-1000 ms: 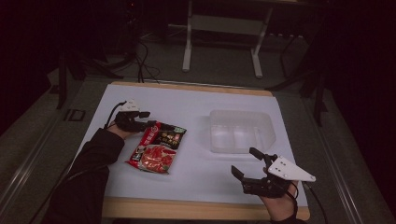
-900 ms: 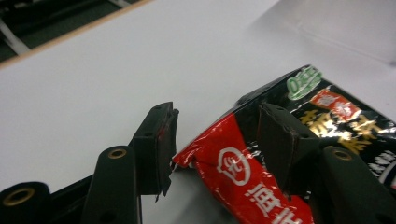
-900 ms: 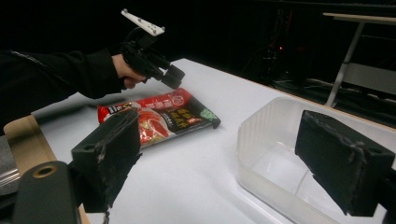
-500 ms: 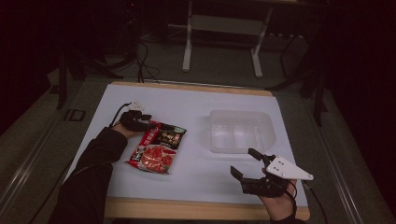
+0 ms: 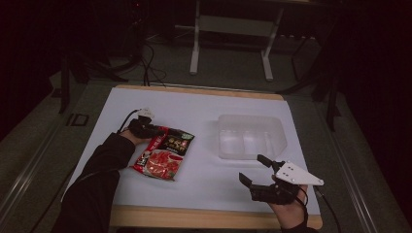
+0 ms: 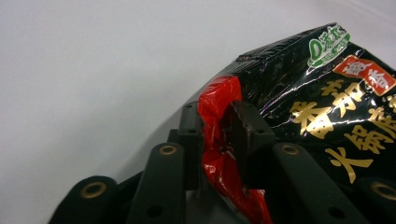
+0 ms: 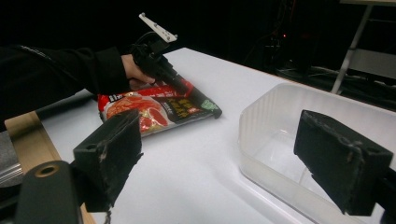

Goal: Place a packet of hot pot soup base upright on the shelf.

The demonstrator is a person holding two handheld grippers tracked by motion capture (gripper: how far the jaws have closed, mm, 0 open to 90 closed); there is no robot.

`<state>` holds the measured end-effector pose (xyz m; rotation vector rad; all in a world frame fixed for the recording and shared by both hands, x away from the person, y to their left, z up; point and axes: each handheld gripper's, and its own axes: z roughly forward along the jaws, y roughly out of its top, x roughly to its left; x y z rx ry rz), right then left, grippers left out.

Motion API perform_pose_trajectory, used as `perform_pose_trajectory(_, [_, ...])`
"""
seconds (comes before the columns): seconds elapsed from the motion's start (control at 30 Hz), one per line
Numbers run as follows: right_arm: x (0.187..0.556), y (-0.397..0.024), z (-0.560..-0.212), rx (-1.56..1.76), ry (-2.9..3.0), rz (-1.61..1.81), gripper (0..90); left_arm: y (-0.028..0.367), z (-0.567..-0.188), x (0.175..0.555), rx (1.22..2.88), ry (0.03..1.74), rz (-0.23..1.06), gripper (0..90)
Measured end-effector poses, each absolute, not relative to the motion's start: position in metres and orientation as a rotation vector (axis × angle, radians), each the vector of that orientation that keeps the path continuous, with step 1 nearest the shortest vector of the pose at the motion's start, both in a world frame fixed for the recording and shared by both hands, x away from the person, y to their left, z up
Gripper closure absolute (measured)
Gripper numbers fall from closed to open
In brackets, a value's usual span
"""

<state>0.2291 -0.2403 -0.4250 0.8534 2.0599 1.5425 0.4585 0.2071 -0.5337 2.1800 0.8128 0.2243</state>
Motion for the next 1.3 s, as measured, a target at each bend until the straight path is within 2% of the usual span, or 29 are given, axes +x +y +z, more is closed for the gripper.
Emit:
perform_pose_trajectory(0.27, [0.230,-0.240,-0.424,0.867,2.056,1.540,16.7,0.203,-0.524,0.453,2.184,0.812,0.273,84.0])
perform_pose_trajectory(0.7, [0.231,-0.244,-0.419,0.878,2.031,1.535,16.7,0.210,-0.493,0.433,2.129,0.770,0.348,85.7])
perform_pose_trajectory(1.3, [0.229,-0.241,-0.413,0.874,2.043,1.539,17.0,0.216,-0.441,0.377,2.012,0.659,0.467,86.6])
